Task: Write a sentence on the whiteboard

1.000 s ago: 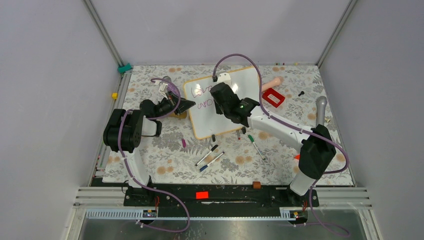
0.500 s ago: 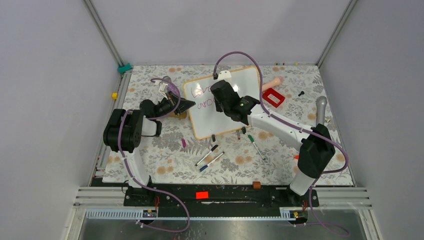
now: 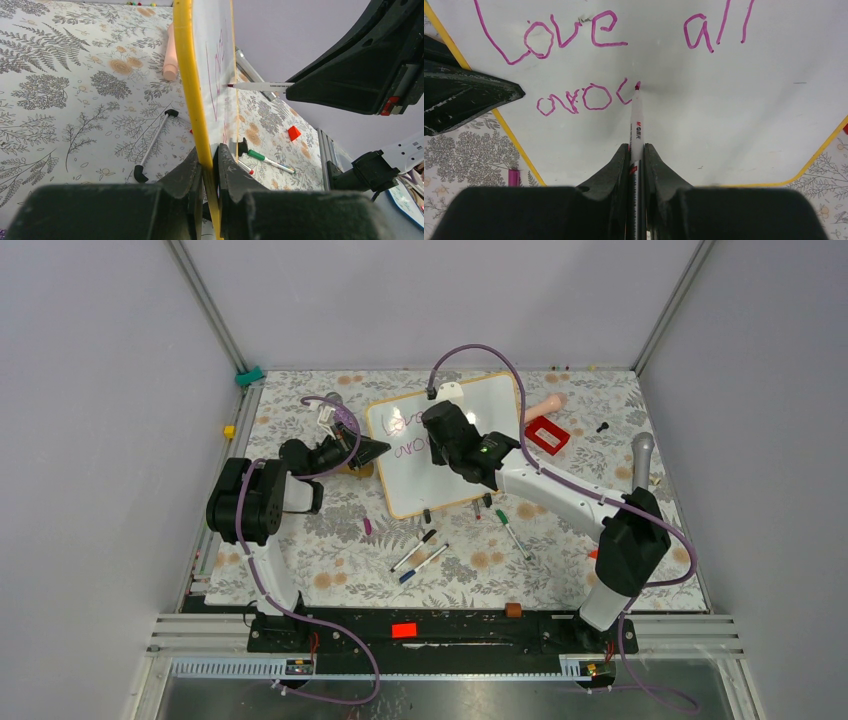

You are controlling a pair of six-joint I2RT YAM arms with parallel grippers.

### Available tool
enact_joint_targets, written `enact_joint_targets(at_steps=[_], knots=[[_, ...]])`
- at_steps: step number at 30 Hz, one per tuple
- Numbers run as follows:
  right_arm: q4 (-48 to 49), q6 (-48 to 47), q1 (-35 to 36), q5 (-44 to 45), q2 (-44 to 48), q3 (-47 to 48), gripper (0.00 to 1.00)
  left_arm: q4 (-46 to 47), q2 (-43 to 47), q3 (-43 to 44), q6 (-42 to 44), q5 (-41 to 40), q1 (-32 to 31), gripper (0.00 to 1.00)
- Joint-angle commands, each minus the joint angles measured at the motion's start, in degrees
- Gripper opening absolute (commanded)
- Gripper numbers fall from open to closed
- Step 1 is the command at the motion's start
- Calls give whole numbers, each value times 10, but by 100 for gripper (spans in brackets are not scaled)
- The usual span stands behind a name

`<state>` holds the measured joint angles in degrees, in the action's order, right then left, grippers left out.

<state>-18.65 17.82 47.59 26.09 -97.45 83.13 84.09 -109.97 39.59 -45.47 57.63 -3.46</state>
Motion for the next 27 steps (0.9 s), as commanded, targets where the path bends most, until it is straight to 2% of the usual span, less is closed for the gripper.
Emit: enact_joint_targets(at_steps=[1,27], knots=[[-5,13,-7,-20,9,-13,0,5,-7,-18,103,31,2,0],[-11,1,-7,-12,40,-22,0,5,-6,-17,102,32,3,0]])
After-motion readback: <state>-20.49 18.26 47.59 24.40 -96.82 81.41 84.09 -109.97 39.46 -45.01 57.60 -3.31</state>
